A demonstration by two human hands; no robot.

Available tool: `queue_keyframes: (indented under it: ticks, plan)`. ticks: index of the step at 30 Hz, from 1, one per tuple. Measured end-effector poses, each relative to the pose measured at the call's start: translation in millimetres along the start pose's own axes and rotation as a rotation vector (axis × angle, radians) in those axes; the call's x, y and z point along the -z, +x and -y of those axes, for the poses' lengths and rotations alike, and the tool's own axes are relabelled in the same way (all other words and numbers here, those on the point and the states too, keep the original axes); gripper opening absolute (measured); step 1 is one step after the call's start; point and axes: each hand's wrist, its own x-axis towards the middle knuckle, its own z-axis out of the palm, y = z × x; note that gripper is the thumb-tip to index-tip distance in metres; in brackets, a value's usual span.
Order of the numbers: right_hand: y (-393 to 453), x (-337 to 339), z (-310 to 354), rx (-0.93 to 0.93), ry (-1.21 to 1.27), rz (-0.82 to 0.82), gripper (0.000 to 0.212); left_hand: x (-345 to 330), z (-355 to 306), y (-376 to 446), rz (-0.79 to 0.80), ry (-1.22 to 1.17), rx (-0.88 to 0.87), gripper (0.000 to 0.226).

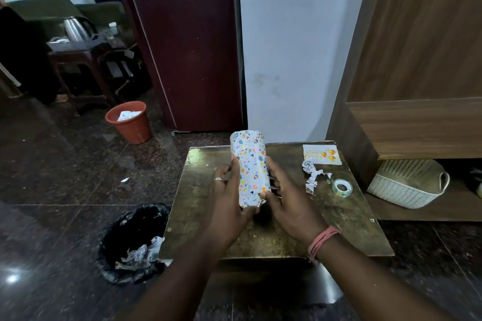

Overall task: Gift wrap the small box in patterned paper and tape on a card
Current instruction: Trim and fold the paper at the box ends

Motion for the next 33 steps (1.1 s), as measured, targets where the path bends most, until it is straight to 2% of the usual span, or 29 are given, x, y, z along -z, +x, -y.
queue_keyframes:
  ticks: [3,8,13,15,18,21,25,33]
  plan:
    - [-1.0,3.4,-5.9,0.063,-0.128,0.037,0.066,-1.1,1.1,-2.0,-0.03,0.079,-0.063,0.109]
    - [1.0,4.6,-4.3,0.075,-0.154,0.064,0.066,-4.2,5.8,2.0,-0.115,0.08,-0.083,0.093]
    - [1.8,2.7,-8.4,-0.003,-0.063,0.069,0.096,-10.5,5.0,-4.5,-0.188,0.137,-0.102,0.107]
    - [2.5,-1.8,-10.5,-0.038,-0.04,0.057,0.099,-13.1,5.5,-9.5,-0.176,0.169,-0.096,0.114]
    - [4.1,-8.6,-15.0,-0.07,0.055,-0.004,0.086,-15.5,9.8,-14.3,-0.143,0.198,-0.062,0.126]
    - [4.9,-9.1,-19.1,-0.104,0.038,-0.034,0.076,-19.1,6.3,-17.3,-0.141,0.201,-0.077,0.132]
    - [6.5,-6.5,-24.4,-0.169,0.075,-0.011,0.07,-21.5,5.4,-16.0,-0.132,0.131,-0.087,0.129]
    - [-2.8,-6.0,-24.2,-0.182,0.072,-0.017,0.061,-12.6,1.2,-24.4,-0.079,0.055,-0.088,0.127]
